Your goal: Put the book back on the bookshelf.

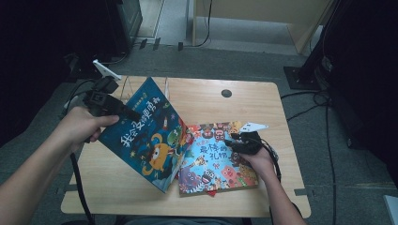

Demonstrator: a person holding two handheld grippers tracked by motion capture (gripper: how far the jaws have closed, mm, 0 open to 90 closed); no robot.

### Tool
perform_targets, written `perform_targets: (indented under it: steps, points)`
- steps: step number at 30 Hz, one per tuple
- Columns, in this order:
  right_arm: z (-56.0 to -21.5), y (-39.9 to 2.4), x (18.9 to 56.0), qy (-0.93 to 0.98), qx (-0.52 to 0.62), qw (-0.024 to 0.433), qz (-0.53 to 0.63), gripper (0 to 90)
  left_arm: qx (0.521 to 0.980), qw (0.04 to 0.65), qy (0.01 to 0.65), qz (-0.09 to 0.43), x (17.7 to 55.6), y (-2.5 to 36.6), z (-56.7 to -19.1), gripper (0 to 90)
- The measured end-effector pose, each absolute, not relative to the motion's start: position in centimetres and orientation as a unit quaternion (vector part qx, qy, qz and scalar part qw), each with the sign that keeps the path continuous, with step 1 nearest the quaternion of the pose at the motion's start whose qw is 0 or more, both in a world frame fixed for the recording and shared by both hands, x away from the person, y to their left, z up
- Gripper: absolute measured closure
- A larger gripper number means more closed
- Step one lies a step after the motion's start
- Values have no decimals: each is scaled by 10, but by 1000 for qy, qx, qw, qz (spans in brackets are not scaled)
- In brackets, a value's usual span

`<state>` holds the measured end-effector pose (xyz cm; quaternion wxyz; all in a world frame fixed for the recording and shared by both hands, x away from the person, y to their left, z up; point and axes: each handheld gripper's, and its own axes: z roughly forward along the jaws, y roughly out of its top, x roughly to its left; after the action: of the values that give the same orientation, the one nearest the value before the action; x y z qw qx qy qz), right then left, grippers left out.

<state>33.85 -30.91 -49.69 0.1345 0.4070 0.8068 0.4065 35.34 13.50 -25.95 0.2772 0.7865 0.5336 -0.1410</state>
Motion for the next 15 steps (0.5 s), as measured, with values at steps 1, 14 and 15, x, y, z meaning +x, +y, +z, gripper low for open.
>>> perform_targets:
  steps: [1, 14, 15]
  points:
    - [-497, -309, 339, 808, 407, 135, 404, 533, 784, 280, 537, -138, 351, 138, -259, 837]
    - [-499, -305, 346, 814, 406, 136, 393, 521, 765, 285, 561, -132, 329, 179, -263, 836]
    - [-499, -305, 346, 813, 407, 136, 394, 522, 765, 287, 562, -132, 328, 182, -263, 834]
